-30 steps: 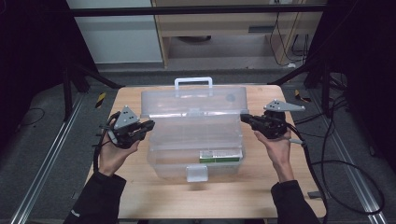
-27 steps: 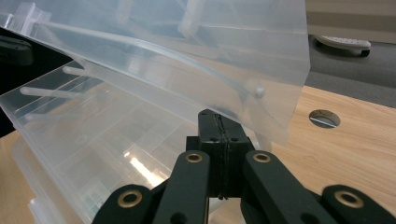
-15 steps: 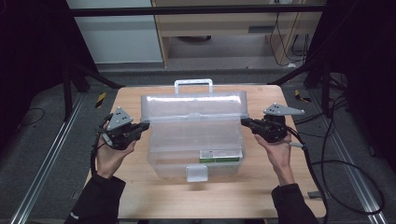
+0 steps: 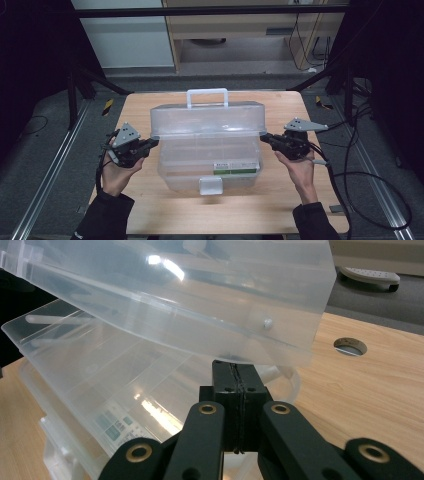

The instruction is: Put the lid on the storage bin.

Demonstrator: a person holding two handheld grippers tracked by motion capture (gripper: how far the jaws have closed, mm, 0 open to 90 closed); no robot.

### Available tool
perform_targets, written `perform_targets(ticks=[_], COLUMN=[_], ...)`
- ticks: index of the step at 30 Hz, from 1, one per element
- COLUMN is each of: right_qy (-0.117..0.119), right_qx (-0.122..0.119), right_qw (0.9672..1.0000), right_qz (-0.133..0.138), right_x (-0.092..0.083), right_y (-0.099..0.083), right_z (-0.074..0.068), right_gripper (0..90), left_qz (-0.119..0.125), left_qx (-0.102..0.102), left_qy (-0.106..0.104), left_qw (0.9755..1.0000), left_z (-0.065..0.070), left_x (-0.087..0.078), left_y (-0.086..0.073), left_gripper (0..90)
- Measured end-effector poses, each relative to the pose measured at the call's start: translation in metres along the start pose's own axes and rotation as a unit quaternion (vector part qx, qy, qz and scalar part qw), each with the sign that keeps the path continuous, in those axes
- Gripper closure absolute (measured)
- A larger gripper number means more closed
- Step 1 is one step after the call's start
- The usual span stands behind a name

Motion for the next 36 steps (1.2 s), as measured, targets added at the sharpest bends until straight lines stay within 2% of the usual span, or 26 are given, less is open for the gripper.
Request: perform_targets(ticks=[9,14,18,25,28,34,36], right_qy=[-0.011,-0.015,-0.031,-0.03,-0.036,-0.053,-0.048], right_qx=[0.0,0.001,-0.011,-0.01,-0.013,-0.017,-0.012], right_qw=[0.9998,0.9997,0.999,0.9986,0.9981,0.9961,0.9966], right_qz=[-0.014,-0.021,-0.032,-0.041,-0.048,-0.068,-0.065], right_x=[-0.003,-0.004,-0.001,-0.003,-0.003,0.001,0.0], right_y=[-0.013,-0.02,-0.025,-0.033,-0.037,-0.046,-0.047], right_z=[0.003,0.006,0.006,0.008,0.01,0.015,0.017], right_gripper=[90.0,90.0,89.7,89.4,89.6,89.7,89.4], left_qz=[-0.015,-0.034,-0.042,-0.05,-0.052,-0.073,-0.069], left_qx=[-0.002,-0.004,-0.004,0.0,-0.001,-0.002,-0.017], left_qy=[-0.006,-0.004,-0.008,-0.012,-0.016,-0.014,-0.02], left_qw=[0.9999,0.9994,0.9991,0.9987,0.9985,0.9972,0.9973], left_z=[0.004,0.004,0.005,0.009,0.01,0.007,0.005], left_x=[0.003,0.007,0.01,0.012,0.012,0.015,0.017], left_y=[-0.016,-0.023,-0.028,-0.037,-0.043,-0.054,-0.059], left_gripper=[88.5,88.4,88.0,87.2,87.1,86.8,85.4])
Point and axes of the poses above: each handheld gripper's, and its own axes: x roughly forward along the jaws, y roughly out of its top, z roughly to its right, the point moved 3 cm from there along x, roughly forward along the jaws, and after that the axes turned 15 degrees about x, right-handed, at the moved point
